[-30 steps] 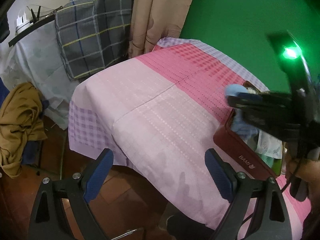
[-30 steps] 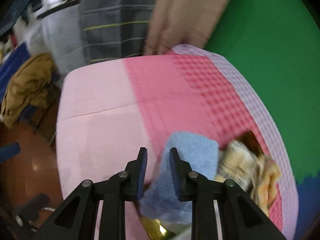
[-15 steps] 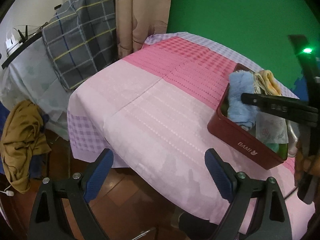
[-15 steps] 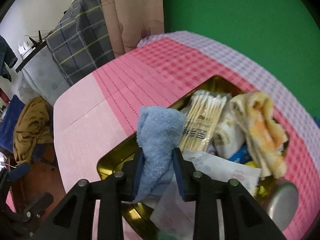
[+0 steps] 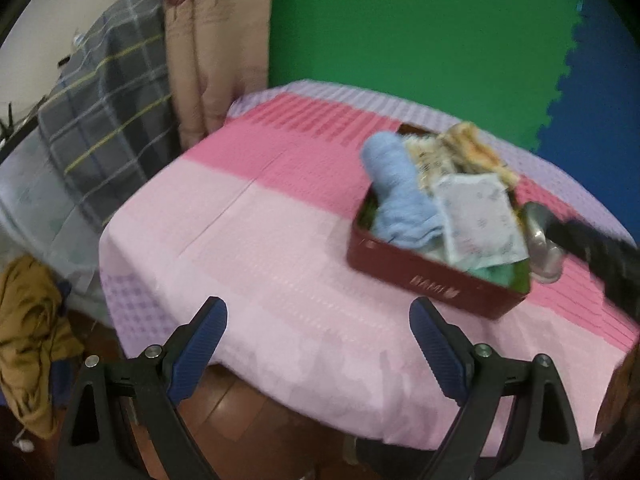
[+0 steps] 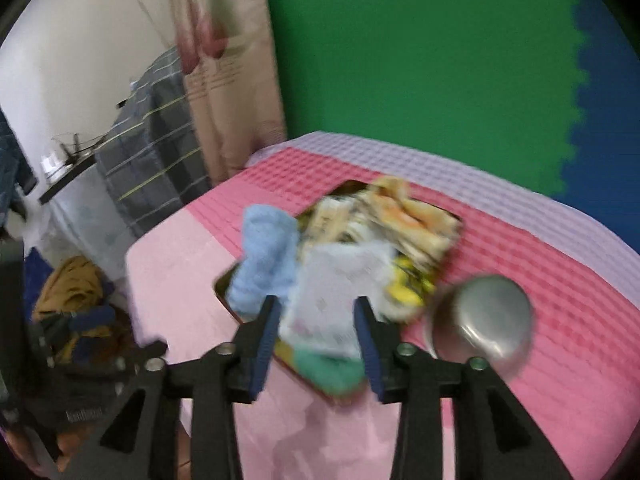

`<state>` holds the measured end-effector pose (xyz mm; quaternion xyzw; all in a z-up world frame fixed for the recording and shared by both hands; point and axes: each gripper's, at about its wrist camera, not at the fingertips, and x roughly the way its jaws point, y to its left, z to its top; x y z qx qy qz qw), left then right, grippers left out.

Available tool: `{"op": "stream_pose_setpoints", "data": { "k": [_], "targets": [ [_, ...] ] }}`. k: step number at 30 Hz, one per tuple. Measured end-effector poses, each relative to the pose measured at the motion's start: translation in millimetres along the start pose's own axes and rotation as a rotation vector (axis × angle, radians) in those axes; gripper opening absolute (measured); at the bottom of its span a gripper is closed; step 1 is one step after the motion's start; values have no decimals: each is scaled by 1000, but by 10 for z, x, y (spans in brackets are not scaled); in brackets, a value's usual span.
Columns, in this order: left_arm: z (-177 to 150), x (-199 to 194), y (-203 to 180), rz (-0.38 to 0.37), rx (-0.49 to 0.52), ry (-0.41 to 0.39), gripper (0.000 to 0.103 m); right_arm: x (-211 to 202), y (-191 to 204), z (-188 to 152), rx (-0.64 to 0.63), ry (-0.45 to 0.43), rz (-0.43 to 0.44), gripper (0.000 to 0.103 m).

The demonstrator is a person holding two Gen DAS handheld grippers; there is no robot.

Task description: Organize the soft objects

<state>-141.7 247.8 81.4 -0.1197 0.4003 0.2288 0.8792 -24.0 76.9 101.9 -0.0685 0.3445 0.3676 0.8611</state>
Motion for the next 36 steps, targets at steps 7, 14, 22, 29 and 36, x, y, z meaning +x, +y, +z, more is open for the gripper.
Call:
{"op": "stream_pose_setpoints", "data": {
  "k": [7,14,22,29,36],
  "targets": [
    [55,-62,-244,-71,43,-75,91,-499,-131,-409,66,-93,-147,59],
    [-4,-121,-407,-107,91,-133,91,-666,-136,-588,73,-143,-273,62],
    [-44,-150,-456,-101,108,-140,91,-757,-41,-665,79,-201,-309,62],
    [-66,-129,-490,-103,122,-130,91,-697,-92,-714,111,-152,-252,62],
    [-93,-158,-556,-108,148,-147,91,-716,-16,-755,64,-165,-284,62]
  ]
}}
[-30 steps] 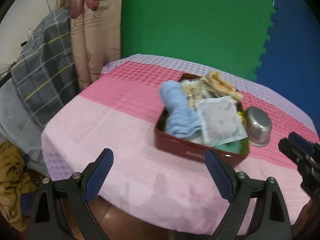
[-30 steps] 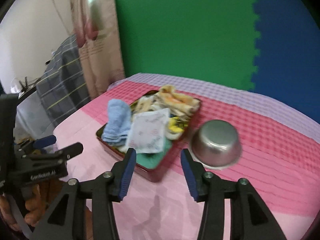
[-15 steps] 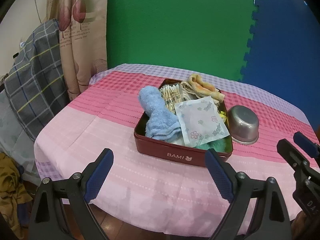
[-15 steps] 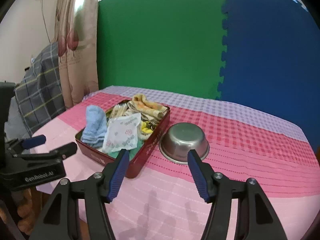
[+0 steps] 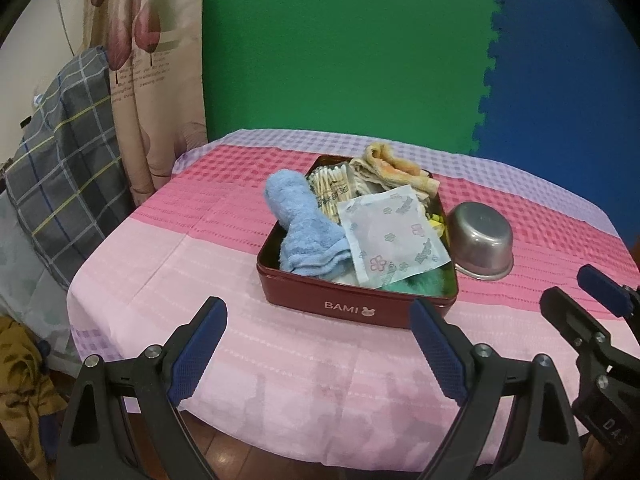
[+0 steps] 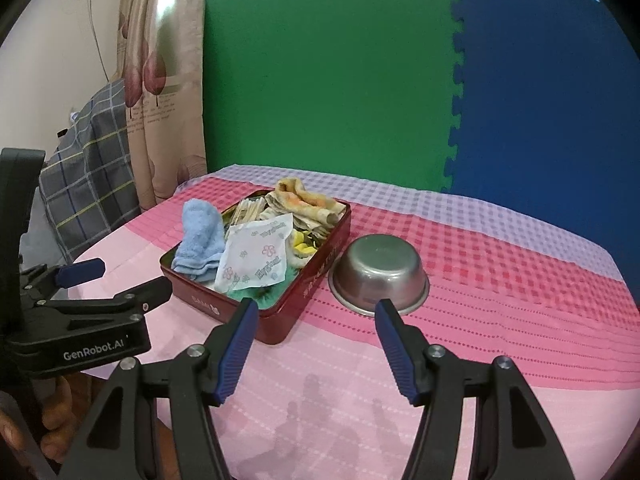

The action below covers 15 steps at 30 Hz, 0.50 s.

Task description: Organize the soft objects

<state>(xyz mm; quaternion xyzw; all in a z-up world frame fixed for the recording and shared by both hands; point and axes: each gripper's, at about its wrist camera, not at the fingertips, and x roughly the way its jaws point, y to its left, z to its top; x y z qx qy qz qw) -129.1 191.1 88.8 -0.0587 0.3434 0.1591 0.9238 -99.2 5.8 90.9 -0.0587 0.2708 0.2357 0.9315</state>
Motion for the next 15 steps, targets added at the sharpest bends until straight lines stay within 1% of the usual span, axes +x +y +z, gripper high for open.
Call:
{"op": "stream_pose_setpoints", "data": {
  "k": [3,7,11,15],
  "targets": [
    [5,-62,-18,1,7,-28,91,-8,-25,3,9,0,4,62],
    [13,-142,8,-8,-17,-49,91,-23,-65,-12,24,0,8,62],
    [17,-165,39,-27,-36,-52,91,-33,-72,-19,35,2,16,62],
    [10,-157,33,-16,-25,-41,91,-37,-56,-24,29,1,15,62]
  ]
}}
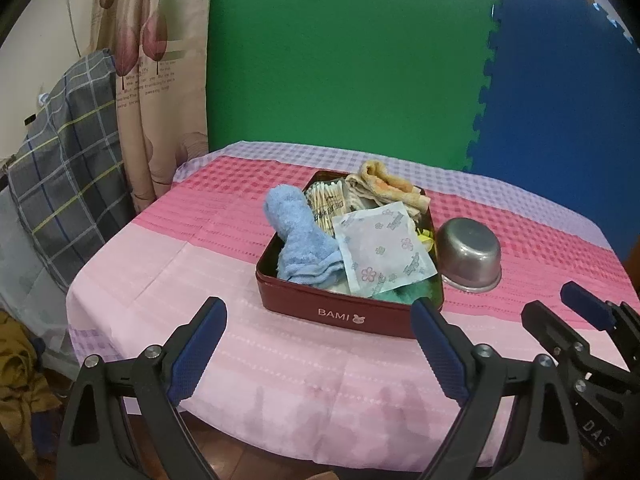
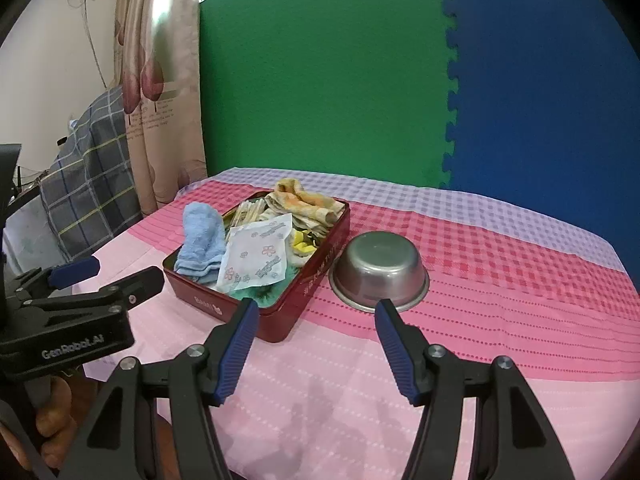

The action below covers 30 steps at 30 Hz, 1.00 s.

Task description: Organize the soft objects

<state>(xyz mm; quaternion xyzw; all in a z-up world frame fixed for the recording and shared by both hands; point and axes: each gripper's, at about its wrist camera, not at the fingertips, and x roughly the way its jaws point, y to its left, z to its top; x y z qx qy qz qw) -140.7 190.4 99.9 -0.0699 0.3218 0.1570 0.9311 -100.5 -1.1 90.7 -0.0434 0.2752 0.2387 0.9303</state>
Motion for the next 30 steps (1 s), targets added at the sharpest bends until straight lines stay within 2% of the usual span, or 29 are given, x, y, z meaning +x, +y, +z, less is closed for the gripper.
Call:
{"op": "stream_pose_setpoints", "data": {
  "k": [15,18,30],
  "targets": [
    [-48,29,-106,5,52,21,91,-14,11,-33,-3,3,-5,62],
    [-60,56,-106,4,53,31,94,-6,-1,-43,4,4,-8,62],
    [-155,207,-207,2,105,106,95,117,-20,-147,9,46,-7,63]
  ]
}}
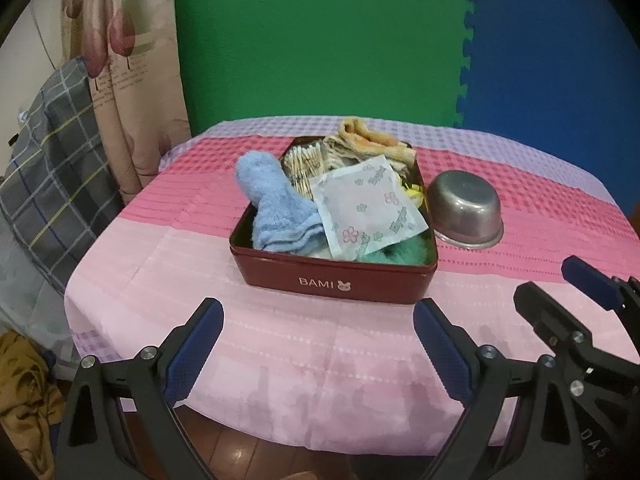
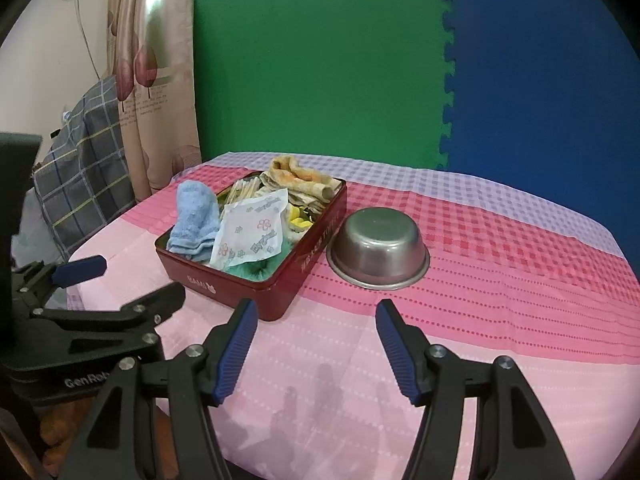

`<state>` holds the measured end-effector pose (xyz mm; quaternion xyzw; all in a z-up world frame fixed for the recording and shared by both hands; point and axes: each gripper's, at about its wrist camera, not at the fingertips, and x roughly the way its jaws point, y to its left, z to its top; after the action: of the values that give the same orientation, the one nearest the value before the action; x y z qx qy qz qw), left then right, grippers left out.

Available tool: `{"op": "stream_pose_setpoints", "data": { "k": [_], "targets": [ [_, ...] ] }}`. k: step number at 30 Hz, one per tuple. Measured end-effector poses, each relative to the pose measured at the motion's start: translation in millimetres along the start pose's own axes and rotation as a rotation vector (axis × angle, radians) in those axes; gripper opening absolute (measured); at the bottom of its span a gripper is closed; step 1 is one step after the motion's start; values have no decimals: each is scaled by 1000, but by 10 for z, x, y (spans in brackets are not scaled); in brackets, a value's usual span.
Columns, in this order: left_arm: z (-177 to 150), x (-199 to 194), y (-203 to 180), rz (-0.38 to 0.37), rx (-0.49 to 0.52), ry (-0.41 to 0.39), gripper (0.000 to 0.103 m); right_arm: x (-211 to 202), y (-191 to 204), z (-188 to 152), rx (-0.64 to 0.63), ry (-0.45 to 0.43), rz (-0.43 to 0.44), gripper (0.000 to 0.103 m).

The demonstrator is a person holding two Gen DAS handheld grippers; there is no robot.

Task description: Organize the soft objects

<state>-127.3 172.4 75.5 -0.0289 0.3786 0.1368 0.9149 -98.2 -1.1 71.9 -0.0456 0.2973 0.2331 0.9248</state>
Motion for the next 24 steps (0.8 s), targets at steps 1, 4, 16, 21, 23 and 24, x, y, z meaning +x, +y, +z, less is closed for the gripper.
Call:
{"op": "stream_pose_setpoints", "data": {
  "k": [1,4,16,21,23,24],
  "targets": [
    [-6,11,0,-1,-2,5,95,0,-6,1,1,2,1,63],
    [-7,40,10,-4,-6,20,95,0,-16,-8,3,2,2,63],
    [-8,71,20,3,-8,35,95,4,-17,-14,3,5,4,63],
    [-10,74,23,1,-7,35,95,2,-16,-16,1,7,7,63],
    [-10,75,23,-2,-8,37,95,0,-10,-16,0,7,5,63],
    [-12,74,23,-3,-10,38,95,-1,-9,-17,-1,6,4,63]
  ]
}}
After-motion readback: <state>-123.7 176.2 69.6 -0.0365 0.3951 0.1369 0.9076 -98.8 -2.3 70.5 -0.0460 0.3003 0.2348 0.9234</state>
